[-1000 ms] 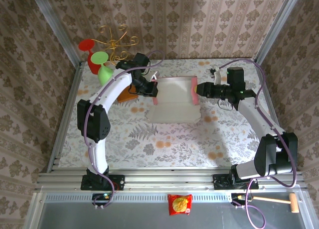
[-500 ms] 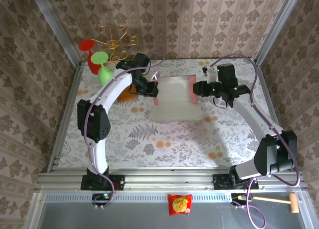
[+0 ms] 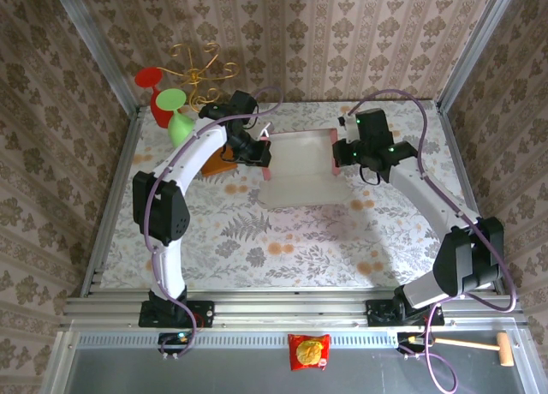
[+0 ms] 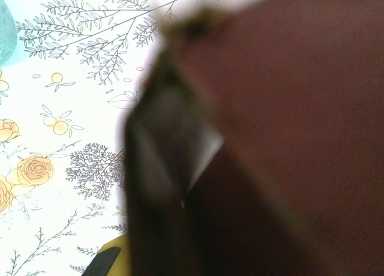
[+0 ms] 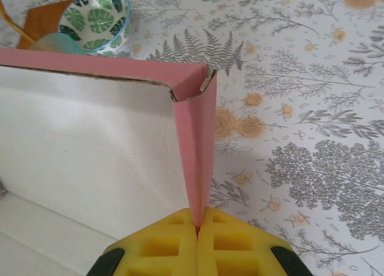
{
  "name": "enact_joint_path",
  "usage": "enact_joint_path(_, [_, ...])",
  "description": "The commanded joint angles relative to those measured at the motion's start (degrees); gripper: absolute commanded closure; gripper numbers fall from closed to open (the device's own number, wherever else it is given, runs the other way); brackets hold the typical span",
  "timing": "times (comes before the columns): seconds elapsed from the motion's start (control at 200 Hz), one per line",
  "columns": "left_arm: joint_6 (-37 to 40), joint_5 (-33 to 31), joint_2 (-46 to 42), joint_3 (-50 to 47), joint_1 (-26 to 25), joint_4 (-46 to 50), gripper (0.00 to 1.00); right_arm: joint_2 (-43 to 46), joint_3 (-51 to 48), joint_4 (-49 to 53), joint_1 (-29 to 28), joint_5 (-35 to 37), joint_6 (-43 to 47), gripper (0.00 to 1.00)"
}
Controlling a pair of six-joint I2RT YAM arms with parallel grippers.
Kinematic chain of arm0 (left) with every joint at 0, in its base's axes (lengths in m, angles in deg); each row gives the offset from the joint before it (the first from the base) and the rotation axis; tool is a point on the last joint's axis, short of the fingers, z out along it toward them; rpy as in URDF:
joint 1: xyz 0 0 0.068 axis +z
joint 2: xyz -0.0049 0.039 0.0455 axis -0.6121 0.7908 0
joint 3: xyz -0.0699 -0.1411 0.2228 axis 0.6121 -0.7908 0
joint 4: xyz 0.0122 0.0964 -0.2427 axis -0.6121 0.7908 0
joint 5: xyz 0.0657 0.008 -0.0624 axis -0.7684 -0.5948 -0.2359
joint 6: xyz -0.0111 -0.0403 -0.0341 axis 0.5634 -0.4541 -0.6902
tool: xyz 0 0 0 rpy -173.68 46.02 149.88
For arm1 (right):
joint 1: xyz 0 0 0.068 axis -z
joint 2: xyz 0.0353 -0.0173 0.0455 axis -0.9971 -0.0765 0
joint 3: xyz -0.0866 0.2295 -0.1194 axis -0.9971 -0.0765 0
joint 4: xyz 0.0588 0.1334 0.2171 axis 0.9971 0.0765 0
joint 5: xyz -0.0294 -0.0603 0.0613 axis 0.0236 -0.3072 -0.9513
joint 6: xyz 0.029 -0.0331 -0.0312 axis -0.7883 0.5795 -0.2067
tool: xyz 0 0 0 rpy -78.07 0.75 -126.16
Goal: Fold the paper box
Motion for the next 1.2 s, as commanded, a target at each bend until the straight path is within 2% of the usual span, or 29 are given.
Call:
enact_joint_path(0.0, [1.28, 3.15, 0.29, 2.14, -0.54, -0.45, 1.0, -0.22, 1.88, 2.45, -2.65, 6.24, 0.39, 1.0])
enact_joint_path(0.075, [1.21, 3.15, 0.32, 2.22, -0.54, -0.38, 1.0, -0.68, 2.39, 3.18, -3.73, 8.18, 0.5, 1.0])
enact_joint_path(0.295, [1.2, 3.15, 0.3, 2.41, -0.62, -0.32, 1.0, -2.44, 3.53, 4.49, -4.32, 9.23, -0.99, 0.84])
enact_joint_path(0.58, [0.95, 3.11, 0.06, 2.48, -0.62, -0.41, 1.0, -4.24, 4.54, 5.4, -4.32, 9.76, -1.77, 0.83])
enact_joint_path(0.715, [0.78, 3.15, 0.12, 2.41, -0.63, -0.46, 1.0, -4.57, 4.63, 5.59, -4.37, 9.84, -2.05, 0.76])
enact_joint_path(0.815, [0.68, 3.24, 0.15, 2.41, -0.62, -0.7, 1.0, -4.7, 4.62, 5.5, -4.39, 9.84, -2.33, 0.75])
enact_joint_path(0.905, [0.63, 3.24, 0.15, 2.42, -0.62, -0.66, 1.0, -4.96, 4.68, 5.5, -4.32, 9.76, -2.48, 0.77])
enact_joint_path(1.02, [0.6, 3.24, 0.23, 2.43, -0.62, -0.76, 1.0, -5.08, 4.81, 5.44, -4.32, 10.12, -2.76, 0.88])
enact_joint_path(1.195, [-0.01, 2.5, 0.49, 2.78, -0.62, -0.67, 1.0, -5.79, 6.12, 7.04, -4.63, 14.11, -3.91, 0.97])
